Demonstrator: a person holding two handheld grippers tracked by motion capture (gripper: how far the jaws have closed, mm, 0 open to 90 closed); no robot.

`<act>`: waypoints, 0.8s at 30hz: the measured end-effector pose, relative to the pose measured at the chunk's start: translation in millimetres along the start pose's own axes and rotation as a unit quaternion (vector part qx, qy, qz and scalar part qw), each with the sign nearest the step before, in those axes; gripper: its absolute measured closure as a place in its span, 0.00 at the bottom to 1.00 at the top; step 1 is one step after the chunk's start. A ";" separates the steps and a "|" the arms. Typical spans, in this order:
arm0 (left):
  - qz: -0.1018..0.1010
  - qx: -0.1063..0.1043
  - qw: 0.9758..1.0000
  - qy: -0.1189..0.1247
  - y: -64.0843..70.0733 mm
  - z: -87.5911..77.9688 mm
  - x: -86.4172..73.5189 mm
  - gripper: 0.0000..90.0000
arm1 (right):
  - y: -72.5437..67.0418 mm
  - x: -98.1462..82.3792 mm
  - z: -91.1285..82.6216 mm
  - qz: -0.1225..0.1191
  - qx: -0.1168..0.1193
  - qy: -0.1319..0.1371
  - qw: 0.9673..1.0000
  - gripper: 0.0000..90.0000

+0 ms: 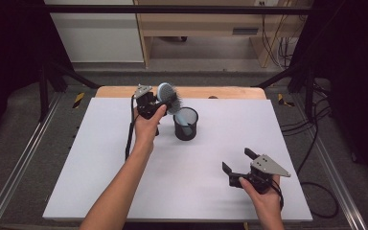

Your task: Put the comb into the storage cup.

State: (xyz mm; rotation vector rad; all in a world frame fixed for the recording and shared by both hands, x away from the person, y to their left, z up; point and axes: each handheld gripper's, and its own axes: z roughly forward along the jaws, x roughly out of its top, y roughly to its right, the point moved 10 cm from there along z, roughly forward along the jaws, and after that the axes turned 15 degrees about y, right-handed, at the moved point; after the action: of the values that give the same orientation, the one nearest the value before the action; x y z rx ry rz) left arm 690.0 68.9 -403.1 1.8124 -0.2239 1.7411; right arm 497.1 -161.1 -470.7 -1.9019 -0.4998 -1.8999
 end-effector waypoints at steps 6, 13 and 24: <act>0.007 0.000 1.000 -0.005 0.2 -0.4 -1.6 0.43 | -0.3 0.0 -0.1 0.001 0.000 0.000 1.000 0.05; 0.013 -0.001 1.000 -0.004 0.6 0.3 -2.3 0.38 | -0.6 -0.2 0.0 0.001 0.001 -0.001 1.000 0.05; 0.024 0.000 1.000 -0.010 1.2 0.6 -4.7 0.24 | -0.4 0.1 -0.4 0.000 0.002 -0.001 1.000 0.05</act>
State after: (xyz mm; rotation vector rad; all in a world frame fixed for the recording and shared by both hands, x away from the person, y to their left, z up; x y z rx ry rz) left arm 689.3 66.3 -407.2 1.8396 -0.2783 1.7567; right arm 496.6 -161.0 -470.6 -1.9015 -0.5032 -1.8969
